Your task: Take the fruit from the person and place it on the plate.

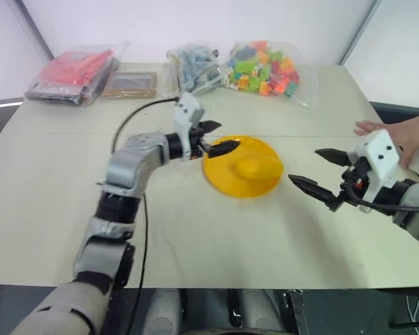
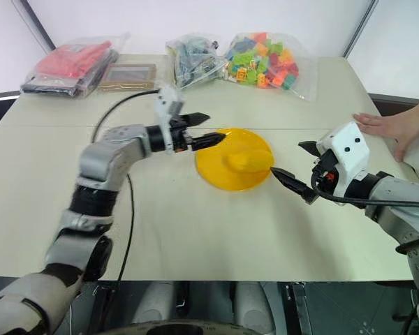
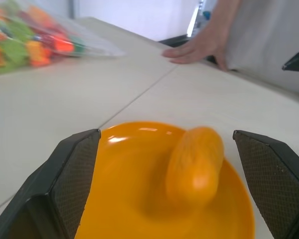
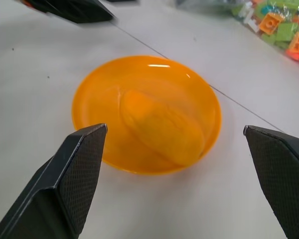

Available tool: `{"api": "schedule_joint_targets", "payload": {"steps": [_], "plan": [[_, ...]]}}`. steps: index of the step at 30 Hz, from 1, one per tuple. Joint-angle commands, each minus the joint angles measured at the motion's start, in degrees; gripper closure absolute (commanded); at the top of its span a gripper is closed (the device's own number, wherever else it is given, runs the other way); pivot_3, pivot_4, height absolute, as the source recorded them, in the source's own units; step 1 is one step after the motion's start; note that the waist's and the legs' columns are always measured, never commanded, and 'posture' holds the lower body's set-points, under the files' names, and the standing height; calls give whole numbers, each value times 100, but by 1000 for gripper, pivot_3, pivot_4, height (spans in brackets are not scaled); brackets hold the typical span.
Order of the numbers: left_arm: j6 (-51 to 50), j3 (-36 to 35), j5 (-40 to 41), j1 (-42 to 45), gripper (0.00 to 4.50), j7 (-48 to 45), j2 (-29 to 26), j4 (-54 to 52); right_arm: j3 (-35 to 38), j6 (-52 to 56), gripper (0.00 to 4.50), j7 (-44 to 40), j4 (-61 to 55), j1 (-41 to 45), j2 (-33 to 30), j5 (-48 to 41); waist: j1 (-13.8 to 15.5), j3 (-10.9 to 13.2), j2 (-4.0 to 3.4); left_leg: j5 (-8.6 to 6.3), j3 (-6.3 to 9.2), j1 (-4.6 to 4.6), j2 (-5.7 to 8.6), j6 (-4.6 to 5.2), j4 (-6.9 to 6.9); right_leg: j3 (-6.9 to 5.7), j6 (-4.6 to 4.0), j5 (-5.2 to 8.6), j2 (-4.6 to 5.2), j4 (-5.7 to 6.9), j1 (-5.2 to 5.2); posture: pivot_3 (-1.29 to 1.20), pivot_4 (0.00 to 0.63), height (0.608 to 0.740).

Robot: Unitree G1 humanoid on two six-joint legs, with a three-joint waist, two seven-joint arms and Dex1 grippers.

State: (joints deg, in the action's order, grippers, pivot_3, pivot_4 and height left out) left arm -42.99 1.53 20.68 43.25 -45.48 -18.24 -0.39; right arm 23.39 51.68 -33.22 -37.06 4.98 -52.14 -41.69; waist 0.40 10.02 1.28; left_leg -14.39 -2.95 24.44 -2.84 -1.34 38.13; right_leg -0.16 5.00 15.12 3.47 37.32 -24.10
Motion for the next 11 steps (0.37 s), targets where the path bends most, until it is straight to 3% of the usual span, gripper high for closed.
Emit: {"api": "schedule_joint_targets", "payload": {"steps": [1,6,11], "plan": [[-628,-502,388,-420,43,302,-458,-1421,-40,-311,0,-290,232,71,-184,200,-2,0,0,0,0,0,0,0,0,0,0,0,0,0,0,0,150,731],[-1453,-1010,863,-1206,43,981,-642,-2877,-344,-652,0,-631,693,202,-317,506,27,0,1,0,-2,-2,3,0,4,-2,0,0,6,-2,7,0,150,731],[-1831,-1280,1120,-1624,43,1809,-303,-3705,-515,-856,0,-890,1047,349,-328,650,37,1,1,0,-2,-5,4,0,6,-3,1,0,7,-3,14,0,150,731]]}}
